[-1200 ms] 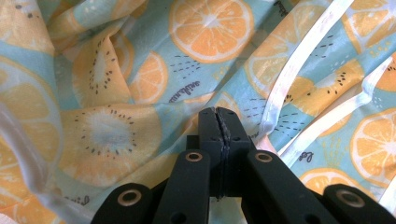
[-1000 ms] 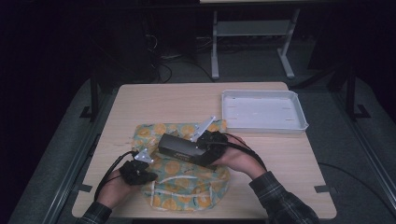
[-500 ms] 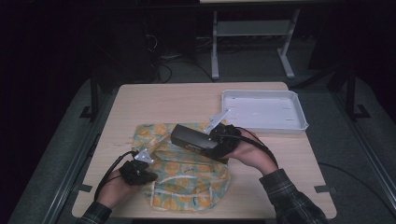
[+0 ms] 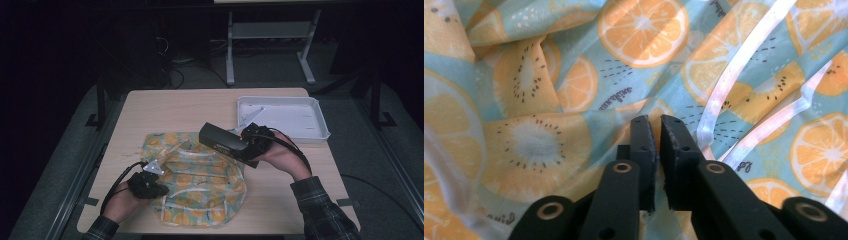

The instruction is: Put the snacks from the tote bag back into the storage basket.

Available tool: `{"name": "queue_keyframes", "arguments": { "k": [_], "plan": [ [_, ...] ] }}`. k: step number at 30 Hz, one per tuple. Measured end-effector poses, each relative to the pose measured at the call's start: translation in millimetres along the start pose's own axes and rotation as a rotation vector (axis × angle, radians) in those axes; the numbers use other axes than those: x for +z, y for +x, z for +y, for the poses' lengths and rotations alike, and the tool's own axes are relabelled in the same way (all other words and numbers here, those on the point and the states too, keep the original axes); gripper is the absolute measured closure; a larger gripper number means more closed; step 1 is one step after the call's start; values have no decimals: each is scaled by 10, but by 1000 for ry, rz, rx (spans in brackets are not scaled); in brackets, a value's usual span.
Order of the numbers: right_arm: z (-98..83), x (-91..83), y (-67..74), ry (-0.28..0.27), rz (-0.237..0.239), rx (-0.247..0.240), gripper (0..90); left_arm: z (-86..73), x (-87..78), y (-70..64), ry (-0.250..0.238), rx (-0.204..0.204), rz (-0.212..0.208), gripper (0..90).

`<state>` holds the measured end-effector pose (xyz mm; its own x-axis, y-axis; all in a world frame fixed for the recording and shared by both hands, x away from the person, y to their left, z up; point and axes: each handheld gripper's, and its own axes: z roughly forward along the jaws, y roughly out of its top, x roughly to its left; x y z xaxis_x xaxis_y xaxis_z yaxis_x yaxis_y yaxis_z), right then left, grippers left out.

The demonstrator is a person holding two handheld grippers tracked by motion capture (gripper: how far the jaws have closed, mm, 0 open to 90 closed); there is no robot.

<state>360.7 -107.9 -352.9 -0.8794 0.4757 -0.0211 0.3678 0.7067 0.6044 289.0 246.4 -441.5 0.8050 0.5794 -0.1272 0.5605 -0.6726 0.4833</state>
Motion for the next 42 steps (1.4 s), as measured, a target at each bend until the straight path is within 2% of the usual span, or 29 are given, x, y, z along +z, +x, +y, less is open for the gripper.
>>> {"name": "queue_keyframes", "arguments": {
  "k": [2, 3, 4, 7, 12, 14, 19, 27, 32, 42],
  "plan": [
    [-38, -32, -52, 4, -9, 12, 416, 16, -50, 18, -17, 10, -13, 788],
    [-58, -43, -74, 2, -13, 17, 416, 25, -65, 3, -39, -2, -14, 769],
    [-78, -60, -97, 3, -16, 24, 416, 33, -91, 5, -34, 8, -20, 756],
    [-135, -99, -162, 3, -22, 47, 416, 45, -148, -8, -81, 4, -32, 694],
    [-210, -167, -291, 1, -43, 81, 416, 59, -283, -26, -157, -22, -49, 577],
    [-234, -183, -354, -2, -50, 96, 416, 59, -323, -19, -167, -32, -68, 533],
    [-310, -204, -518, 1, -69, 145, 416, 50, -382, 3, -179, -22, -84, 469],
    [-400, -250, -779, -3, -97, 187, 416, 54, -390, 25, -176, -19, -78, 392],
    [-398, -293, -934, -10, -114, 195, 416, 45, -382, 7, -177, -27, -77, 362],
    [-393, -347, -1271, -6, -146, 232, 416, 48, -374, -4, -177, -11, -72, 355]
  ]
}}
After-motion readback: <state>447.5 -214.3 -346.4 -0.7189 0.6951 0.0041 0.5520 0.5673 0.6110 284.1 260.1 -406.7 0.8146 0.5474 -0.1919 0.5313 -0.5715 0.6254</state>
